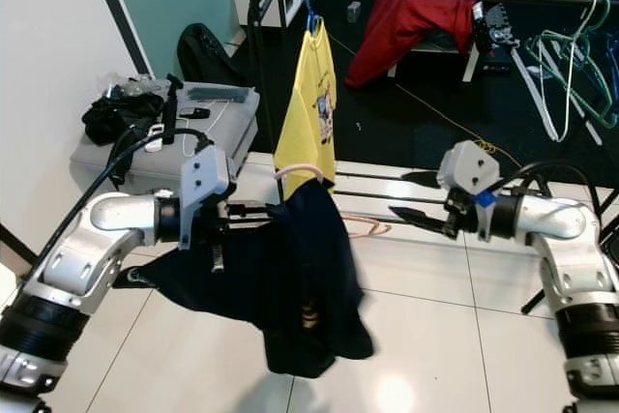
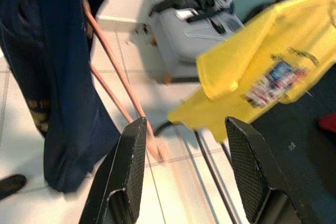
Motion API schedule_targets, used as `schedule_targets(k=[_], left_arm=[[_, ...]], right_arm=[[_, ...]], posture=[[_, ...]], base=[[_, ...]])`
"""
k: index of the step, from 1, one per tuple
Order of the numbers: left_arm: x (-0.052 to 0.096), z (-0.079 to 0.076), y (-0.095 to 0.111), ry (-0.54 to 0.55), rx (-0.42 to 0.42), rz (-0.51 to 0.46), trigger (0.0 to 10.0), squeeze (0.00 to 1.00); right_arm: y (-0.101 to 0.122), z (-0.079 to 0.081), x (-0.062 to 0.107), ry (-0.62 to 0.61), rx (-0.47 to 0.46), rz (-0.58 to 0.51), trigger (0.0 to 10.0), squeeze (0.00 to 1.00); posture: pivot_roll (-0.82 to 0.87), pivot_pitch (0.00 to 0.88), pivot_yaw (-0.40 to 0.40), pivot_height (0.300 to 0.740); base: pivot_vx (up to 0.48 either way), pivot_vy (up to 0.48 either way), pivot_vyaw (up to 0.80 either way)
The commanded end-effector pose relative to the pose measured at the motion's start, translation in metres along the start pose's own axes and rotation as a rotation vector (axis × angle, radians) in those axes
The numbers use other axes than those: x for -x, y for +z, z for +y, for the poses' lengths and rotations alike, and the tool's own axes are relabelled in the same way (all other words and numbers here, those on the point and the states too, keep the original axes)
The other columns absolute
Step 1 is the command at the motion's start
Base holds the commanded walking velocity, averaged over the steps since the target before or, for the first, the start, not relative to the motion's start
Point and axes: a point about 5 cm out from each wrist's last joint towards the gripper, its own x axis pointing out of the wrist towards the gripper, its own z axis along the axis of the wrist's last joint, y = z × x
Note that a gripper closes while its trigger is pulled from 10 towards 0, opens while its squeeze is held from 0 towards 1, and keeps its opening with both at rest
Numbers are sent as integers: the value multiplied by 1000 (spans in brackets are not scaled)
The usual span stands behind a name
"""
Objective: Hang hanger
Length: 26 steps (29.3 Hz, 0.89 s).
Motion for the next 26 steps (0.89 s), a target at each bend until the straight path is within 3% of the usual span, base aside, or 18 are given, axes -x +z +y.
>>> schedule_targets(k=[1, 2, 4, 5, 6, 7, 8, 9, 10, 12, 14, 15, 16, 18, 22, 23, 24, 26], left_arm=[[10, 10, 4, 47, -38, 3, 0, 0], [14, 16, 4, 79, -52, 6, 0, 0], [18, 22, 5, 127, -68, -3, 0, 0], [20, 26, 6, 163, -76, -9, 0, 0], [20, 26, 6, 163, -76, -9, 0, 0], [21, 29, 6, 182, -80, -12, 0, 0], [21, 29, 6, 182, -80, -12, 0, 0], [22, 30, 5, 193, -82, -2, 0, 0], [22, 30, 5, 193, -82, -2, 0, 0], [28, 37, 6, 231, -89, -4, 0, 0], [28, 37, 6, 231, -89, -4, 0, 0], [31, 41, 11, 253, -82, -35, 0, 0], [31, 41, 11, 253, -82, -35, 0, 0], [32, 42, 21, 221, -76, -88, 0, 0], [32, 41, 22, 199, -83, -87, 0, 0], [32, 37, 17, 165, -99, -50, 0, 0], [32, 33, 13, 138, -104, -30, 0, 0], [31, 31, 10, 124, -106, -22, 0, 0]], right_arm=[[-2, -12, 15, -115, 9, 14, 10000, 0], [-3, -20, 20, -239, 1, -1, 10000, 0], [-6, -13, 13, -280, -26, -28, 10000, 0], [-8, 6, -3, -240, -52, -57, 10000, 0], [-8, 6, -3, -240, -52, -57, 10000, 0], [-9, 22, -14, -193, -69, -77, 10000, 0], [-9, 22, -14, -193, -69, -77, 10000, 0], [-9, 43, -27, -120, -90, -111, 10000, 0], [-9, 43, -27, -120, -90, -111, 10000, 0], [-11, 88, -54, -28, -124, -187, 10000, 0], [-11, 88, -54, -28, -124, -187, 10000, 0], [-17, 108, -66, -3, -123, -187, 10000, 0], [-17, 108, -66, -3, -123, -187, 10000, 0], [-34, 127, -87, -100, -158, -157, 10000, 0], [-37, 129, -93, -138, -166, -155, 10000, 0], [-38, 130, -97, -152, -205, -184, 10000, 0], [-40, 130, -97, -148, -264, -217, 10000, 302], [-41, 131, -97, -148, -305, -238, 10000, 302]], posture=[[-65, 98, 34, 740], [-69, 96, 34, 740], [-68, 94, 33, 740], [-64, 93, 31, 740], [-64, 93, 31, 740], [-64, 93, 31, 740], [-64, 93, 31, 740], [-64, 93, 31, 740], [-64, 93, 31, 740], [-59, 85, 36, 740], [-59, 85, 36, 740], [-55, 83, 33, 740], [-55, 83, 33, 740], [-43, 77, 28, 740], [-43, 77, 28, 740], [-42, 77, 27, 740], [-40, 84, 23, 740], [-40, 84, 23, 740]], base=[[0, 0, 0], [0, 0, 0], [0, 0, 0], [0, 0, 0], [0, 0, 0], [0, 0, 0], [0, 0, 0], [0, 0, 0], [0, 0, 0], [0, 0, 0], [0, 0, 0], [0, 0, 0], [0, 0, 0], [0, 0, 0], [0, 0, 0], [0, 0, 0], [0, 0, 0], [0, 0, 0]])
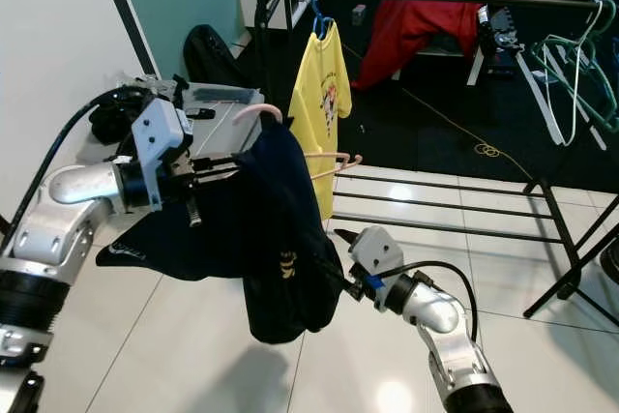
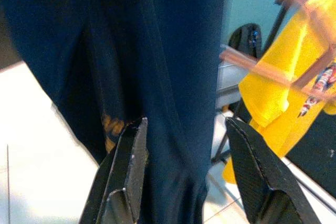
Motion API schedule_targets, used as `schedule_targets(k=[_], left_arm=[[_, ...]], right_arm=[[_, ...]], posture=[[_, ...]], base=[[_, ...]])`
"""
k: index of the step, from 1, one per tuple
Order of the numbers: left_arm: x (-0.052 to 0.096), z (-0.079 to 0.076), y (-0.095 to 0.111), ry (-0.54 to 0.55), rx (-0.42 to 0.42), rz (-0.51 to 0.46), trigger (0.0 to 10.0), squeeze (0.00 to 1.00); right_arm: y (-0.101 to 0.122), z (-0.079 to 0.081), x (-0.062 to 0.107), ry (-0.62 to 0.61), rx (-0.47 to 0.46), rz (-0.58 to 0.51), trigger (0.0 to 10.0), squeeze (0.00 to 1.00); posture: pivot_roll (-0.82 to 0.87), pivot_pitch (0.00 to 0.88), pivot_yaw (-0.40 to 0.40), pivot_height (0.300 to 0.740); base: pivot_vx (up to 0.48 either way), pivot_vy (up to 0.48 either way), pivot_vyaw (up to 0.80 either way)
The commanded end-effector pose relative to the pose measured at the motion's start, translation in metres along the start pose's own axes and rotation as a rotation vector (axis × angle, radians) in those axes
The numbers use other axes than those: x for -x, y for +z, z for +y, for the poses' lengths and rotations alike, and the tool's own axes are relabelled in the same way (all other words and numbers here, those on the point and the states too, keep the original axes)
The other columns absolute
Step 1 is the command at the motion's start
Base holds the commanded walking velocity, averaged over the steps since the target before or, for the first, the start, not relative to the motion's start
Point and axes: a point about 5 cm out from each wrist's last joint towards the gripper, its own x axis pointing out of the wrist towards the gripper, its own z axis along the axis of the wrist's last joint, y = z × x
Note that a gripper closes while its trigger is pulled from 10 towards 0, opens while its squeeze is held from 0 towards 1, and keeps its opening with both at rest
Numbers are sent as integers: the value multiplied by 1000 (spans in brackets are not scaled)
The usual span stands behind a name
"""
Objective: Hang hanger
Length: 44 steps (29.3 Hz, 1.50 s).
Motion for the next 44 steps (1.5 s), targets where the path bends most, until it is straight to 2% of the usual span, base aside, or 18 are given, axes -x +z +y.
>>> schedule_targets(k=[1, 2, 3, 4, 7, 12, 13, 16, 17, 19, 27, 32, 44], left_arm=[[3, -1, 1, -19, -31, 9, 0, 0], [3, -1, 1, -19, -31, 9, 0, 0], [3, -3, -1, -39, -35, 19, 0, 0], [3, -3, -1, -39, -35, 19, 0, 0], [10, -5, -8, -116, -82, 81, 0, 0], [10, -3, -7, -130, -91, 80, 0, 0], [9, -2, -5, -134, -95, 68, 0, 0], [8, -1, -3, -137, -97, 60, 0, 0], [7, 0, -2, -140, -101, 56, 0, 0], [6, 0, -1, -147, -108, 54, 0, 0], [5, 2, 1, -144, -121, 49, 0, 0], [5, 2, -2, -115, -128, 64, 0, 0], [2, 2, -6, -38, -85, 55, 0, 0]], right_arm=[[-2, 1, 1, 3, -25, -15, 10000, 302], [-2, 1, 1, 3, -25, -15, 10000, 302], [-2, 0, 3, -11, -73, -43, 10000, 1000], [-2, 0, 3, -11, -73, -43, 10000, 1000], [0, 4, 18, 58, -135, -78, 10000, 1000], [-5, 11, 23, 125, -156, -49, 10000, 1000], [-11, 16, 24, 178, -176, -11, 10000, 1000], [-16, 19, 25, 216, -191, 16, 10000, 1000], [-23, 23, 29, 288, -214, 73, 10000, 1000], [-29, 22, 32, 319, -220, 106, 10000, 1000], [-30, 16, 33, 322, -201, 120, 10000, 1000], [-22, 12, 29, 298, -180, 77, 10000, 1000], [-23, 11, 26, 270, -175, 73, 10000, 1000]], posture=[[-40, 84, 23, 740], [-40, 84, 23, 740], [-36, 87, 19, 740], [-36, 87, 19, 740], [-40, 96, 21, 740], [-40, 99, 25, 740], [-42, 101, 31, 740], [-42, 101, 31, 740], [-41, 101, 35, 740], [-33, 100, 31, 740], [-33, 100, 29, 740], [-32, 100, 32, 740], [-25, 96, 38, 740]], base=[[0, 0, 0], [0, 0, 0], [0, 0, 0], [0, 0, 0], [0, 0, 0], [0, 0, 0], [0, 0, 0], [0, 0, 0], [0, 0, 0], [0, 0, 0], [0, 0, 0], [0, 0, 0], [0, 0, 0]])
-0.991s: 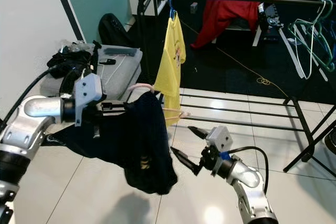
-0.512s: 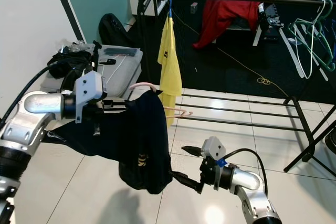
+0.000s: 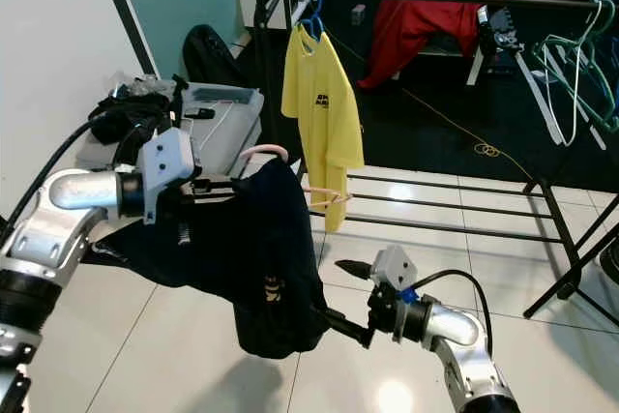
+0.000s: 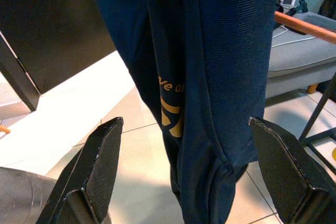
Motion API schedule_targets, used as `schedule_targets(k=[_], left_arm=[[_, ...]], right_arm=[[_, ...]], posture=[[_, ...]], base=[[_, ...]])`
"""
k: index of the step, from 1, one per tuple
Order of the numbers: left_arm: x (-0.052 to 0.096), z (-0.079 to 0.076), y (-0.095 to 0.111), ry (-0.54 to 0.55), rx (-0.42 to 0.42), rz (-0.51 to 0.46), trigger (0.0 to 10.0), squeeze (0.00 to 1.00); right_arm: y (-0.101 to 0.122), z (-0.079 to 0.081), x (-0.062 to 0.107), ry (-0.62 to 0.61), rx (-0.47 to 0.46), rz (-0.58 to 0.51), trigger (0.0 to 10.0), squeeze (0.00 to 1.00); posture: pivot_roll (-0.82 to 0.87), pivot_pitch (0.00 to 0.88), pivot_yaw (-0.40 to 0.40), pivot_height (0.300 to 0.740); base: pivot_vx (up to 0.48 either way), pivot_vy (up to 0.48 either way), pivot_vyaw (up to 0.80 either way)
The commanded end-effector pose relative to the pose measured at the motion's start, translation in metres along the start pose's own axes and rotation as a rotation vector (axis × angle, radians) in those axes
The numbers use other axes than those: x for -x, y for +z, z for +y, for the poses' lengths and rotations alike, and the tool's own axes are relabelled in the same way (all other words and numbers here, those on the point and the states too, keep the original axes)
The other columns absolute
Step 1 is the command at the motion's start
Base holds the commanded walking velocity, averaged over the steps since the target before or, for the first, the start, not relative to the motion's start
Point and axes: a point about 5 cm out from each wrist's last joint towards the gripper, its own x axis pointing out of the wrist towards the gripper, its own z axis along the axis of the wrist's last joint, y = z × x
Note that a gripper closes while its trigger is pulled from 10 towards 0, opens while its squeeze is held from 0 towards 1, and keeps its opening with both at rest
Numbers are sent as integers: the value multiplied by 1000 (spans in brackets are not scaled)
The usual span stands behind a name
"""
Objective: Hang hanger
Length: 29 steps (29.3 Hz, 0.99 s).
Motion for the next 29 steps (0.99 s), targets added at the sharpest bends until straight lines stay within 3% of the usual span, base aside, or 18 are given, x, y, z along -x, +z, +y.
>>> schedule_targets(k=[1, 11, 16, 22, 26, 27, 29], left_arm=[[0, 3, 1, 29, 13, -19, 0, 0], [-6, 6, 3, 58, 50, -87, 0, 0], [-10, 5, 5, 54, 71, -112, 0, 0], [-10, 0, 6, 37, 97, -135, 0, 0], [-7, -2, 7, 32, 99, -163, 0, 0], [-4, -2, 8, 33, 91, -175, 0, 0], [-1, -1, 8, 29, 89, -181, 0, 0]], right_arm=[[-1, -2, -1, -29, 7, 2, 10000, 1000], [-3, -2, -5, -72, -19, -11, 10000, 1000], [-20, 5, -5, -84, -59, 88, 10000, 1000], [-23, 4, -7, -133, -72, 87, 10000, 1000], [-28, 8, -7, -129, -97, 101, 10000, 1000], [-34, 10, -6, -123, -132, 136, 10000, 1000], [-38, 10, -3, -125, -115, 173, 10000, 1000]], posture=[[-26, 91, 37, 740], [-28, 79, 36, 740], [-30, 72, 36, 740], [-31, 67, 33, 740], [-31, 61, 19, 740], [-34, 56, 16, 740], [-35, 56, 16, 740]], base=[[0, 0, 0], [0, 0, 0], [0, 0, 0], [0, 0, 0], [0, 0, 0], [0, 0, 0], [0, 0, 0]])
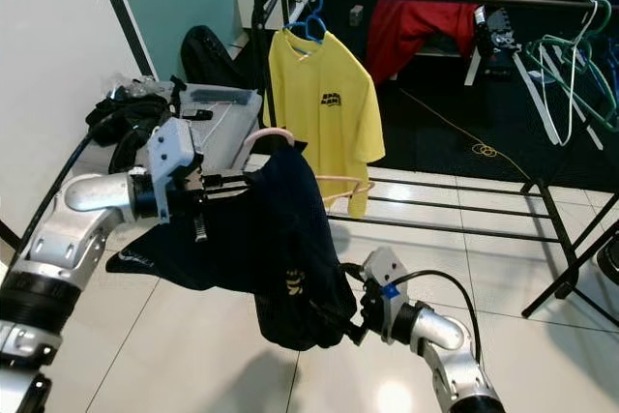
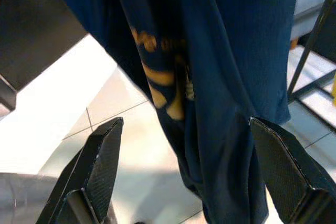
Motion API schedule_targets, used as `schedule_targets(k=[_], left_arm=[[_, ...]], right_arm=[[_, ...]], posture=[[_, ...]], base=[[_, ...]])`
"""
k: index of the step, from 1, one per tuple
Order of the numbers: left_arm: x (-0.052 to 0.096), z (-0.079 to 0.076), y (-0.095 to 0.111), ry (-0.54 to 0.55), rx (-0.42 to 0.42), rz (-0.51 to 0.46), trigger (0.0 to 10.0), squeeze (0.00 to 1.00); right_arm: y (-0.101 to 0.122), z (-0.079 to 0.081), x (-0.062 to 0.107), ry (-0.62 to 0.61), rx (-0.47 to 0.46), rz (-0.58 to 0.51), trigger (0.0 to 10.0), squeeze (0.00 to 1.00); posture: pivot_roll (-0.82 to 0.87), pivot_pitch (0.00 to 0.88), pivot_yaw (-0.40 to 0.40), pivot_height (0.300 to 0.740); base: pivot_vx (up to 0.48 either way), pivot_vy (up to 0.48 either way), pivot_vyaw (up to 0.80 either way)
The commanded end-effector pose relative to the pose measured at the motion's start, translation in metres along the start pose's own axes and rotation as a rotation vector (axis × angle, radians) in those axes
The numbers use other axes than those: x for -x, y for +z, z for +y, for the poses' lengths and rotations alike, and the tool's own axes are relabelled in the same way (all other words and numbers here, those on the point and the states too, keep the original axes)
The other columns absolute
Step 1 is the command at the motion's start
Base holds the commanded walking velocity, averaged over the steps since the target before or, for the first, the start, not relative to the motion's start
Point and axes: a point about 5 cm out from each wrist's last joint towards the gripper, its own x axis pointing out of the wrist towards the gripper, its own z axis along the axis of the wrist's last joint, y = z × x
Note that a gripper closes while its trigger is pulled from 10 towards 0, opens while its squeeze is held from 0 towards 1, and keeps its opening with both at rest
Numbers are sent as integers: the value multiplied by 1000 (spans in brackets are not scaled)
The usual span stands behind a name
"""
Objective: Hang hanger
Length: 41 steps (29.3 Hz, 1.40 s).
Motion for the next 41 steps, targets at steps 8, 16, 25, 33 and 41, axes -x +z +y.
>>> schedule_targets(k=[8, 16, 25, 33, 41], left_arm=[[8, 1, 16, -44, -12, -75, 0, 0], [11, 0, 16, -54, -2, -70, 0, 0], [-3, -16, 35, -167, 25, -150, 0, 0], [-10, -25, 47, -233, 39, -191, 0, 0], [-11, -30, 51, -264, 42, -189, 0, 0]], right_arm=[[7, -6, 10, -74, 90, -112, 10000, 820], [14, -13, 19, -155, 178, -181, 10000, 773], [14, -14, 5, 70, 69, -96, 10000, 0], [14, -20, 1, 193, 28, -4, 10000, 0], [29, -29, -6, 172, 89, -41, 10000, 0]], posture=[[-37, 57, 13, 740], [-41, 59, 7, 740], [-28, 68, 11, 740], [-21, 73, 7, 740], [-20, 80, 4, 740]], base=[[0, 0, 0], [0, 0, 0], [0, 0, 0], [0, 0, 0], [0, 0, 0]])
